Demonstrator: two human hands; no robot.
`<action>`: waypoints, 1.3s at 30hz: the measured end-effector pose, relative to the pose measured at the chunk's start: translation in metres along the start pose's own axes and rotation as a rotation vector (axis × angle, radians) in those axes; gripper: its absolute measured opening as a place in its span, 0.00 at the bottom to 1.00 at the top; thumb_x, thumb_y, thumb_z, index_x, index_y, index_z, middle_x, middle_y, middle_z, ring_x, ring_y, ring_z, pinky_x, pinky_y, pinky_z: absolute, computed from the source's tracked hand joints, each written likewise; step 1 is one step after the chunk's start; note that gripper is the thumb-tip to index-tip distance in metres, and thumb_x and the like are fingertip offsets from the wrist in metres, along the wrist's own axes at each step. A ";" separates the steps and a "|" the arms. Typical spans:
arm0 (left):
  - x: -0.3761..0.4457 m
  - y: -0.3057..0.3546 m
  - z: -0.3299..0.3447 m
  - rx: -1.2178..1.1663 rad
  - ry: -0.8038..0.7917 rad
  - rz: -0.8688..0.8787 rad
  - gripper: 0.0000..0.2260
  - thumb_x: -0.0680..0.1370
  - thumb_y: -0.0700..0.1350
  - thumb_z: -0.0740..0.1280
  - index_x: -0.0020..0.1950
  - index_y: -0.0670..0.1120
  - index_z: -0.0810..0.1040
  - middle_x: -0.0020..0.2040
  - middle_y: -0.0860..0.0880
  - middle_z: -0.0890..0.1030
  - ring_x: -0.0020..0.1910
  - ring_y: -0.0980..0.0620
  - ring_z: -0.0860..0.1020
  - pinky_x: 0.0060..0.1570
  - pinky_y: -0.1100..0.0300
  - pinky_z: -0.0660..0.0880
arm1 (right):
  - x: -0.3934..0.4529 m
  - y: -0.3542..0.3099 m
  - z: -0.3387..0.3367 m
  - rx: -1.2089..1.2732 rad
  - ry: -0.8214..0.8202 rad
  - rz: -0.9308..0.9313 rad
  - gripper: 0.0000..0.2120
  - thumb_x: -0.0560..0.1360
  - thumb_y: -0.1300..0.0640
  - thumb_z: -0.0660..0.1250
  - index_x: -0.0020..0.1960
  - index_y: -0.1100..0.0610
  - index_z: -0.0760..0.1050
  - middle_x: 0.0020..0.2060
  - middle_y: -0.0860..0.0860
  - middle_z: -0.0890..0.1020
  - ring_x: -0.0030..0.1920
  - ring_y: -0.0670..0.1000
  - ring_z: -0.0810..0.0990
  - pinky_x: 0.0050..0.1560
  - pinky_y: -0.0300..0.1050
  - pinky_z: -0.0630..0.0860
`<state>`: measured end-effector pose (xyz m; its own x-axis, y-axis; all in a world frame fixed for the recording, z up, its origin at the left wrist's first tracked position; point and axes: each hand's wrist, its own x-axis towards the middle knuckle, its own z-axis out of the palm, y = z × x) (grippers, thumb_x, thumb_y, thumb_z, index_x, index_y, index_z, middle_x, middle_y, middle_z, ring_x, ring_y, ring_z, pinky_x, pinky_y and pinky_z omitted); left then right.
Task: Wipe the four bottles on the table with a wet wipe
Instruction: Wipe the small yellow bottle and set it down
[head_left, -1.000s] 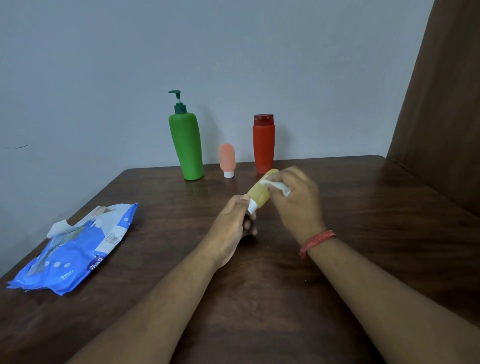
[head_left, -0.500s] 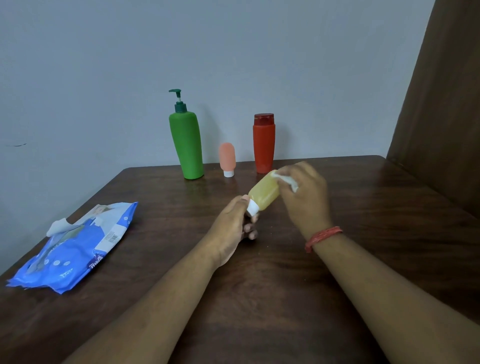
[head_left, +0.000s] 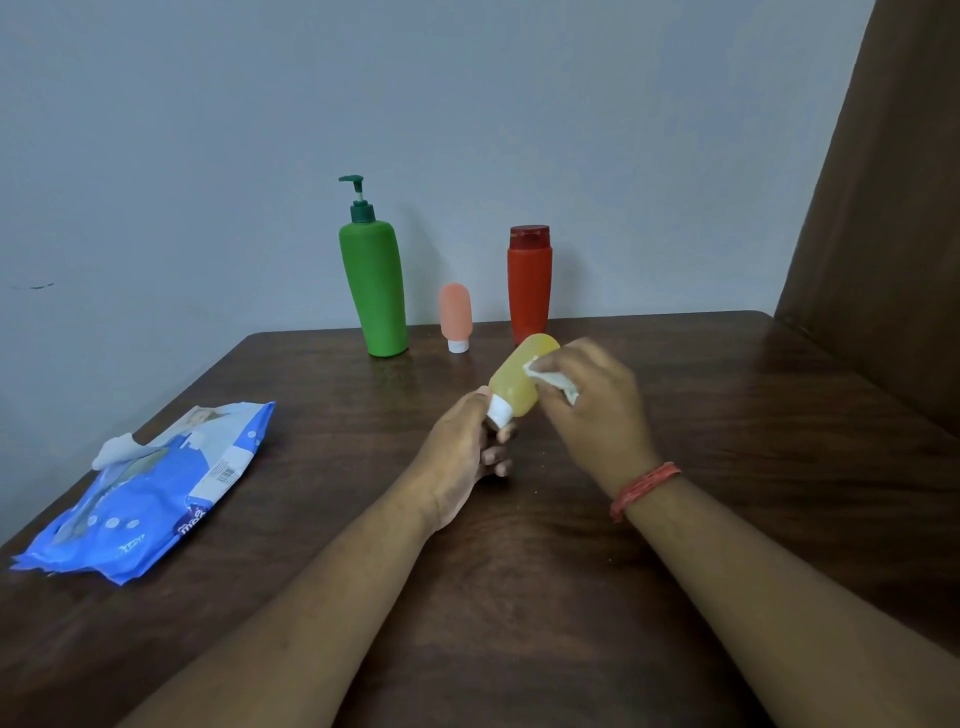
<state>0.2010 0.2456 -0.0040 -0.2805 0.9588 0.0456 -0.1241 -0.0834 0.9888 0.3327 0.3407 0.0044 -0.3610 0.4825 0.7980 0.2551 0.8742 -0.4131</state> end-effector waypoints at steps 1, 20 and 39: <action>0.001 -0.001 -0.001 -0.013 0.013 0.000 0.13 0.86 0.49 0.49 0.54 0.44 0.69 0.33 0.50 0.68 0.28 0.54 0.60 0.31 0.59 0.66 | -0.002 -0.004 0.001 0.022 -0.046 -0.050 0.07 0.72 0.66 0.73 0.50 0.59 0.83 0.46 0.54 0.81 0.46 0.52 0.80 0.45 0.44 0.77; -0.003 0.001 0.001 0.028 -0.044 -0.011 0.13 0.86 0.48 0.49 0.56 0.45 0.71 0.34 0.49 0.67 0.28 0.54 0.59 0.32 0.58 0.66 | 0.012 0.014 -0.020 -0.085 0.058 0.127 0.07 0.76 0.63 0.71 0.53 0.58 0.83 0.50 0.53 0.82 0.50 0.52 0.80 0.49 0.44 0.78; -0.003 0.006 -0.007 -0.185 0.002 -0.037 0.13 0.86 0.49 0.50 0.55 0.45 0.71 0.32 0.50 0.65 0.28 0.54 0.57 0.30 0.60 0.65 | 0.001 0.002 -0.001 0.027 -0.115 0.022 0.06 0.76 0.62 0.72 0.52 0.57 0.84 0.49 0.51 0.82 0.48 0.47 0.79 0.49 0.32 0.73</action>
<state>0.1946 0.2400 0.0003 -0.2741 0.9617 0.0090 -0.3070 -0.0964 0.9468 0.3334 0.3426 0.0048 -0.4568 0.5035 0.7334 0.2406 0.8636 -0.4430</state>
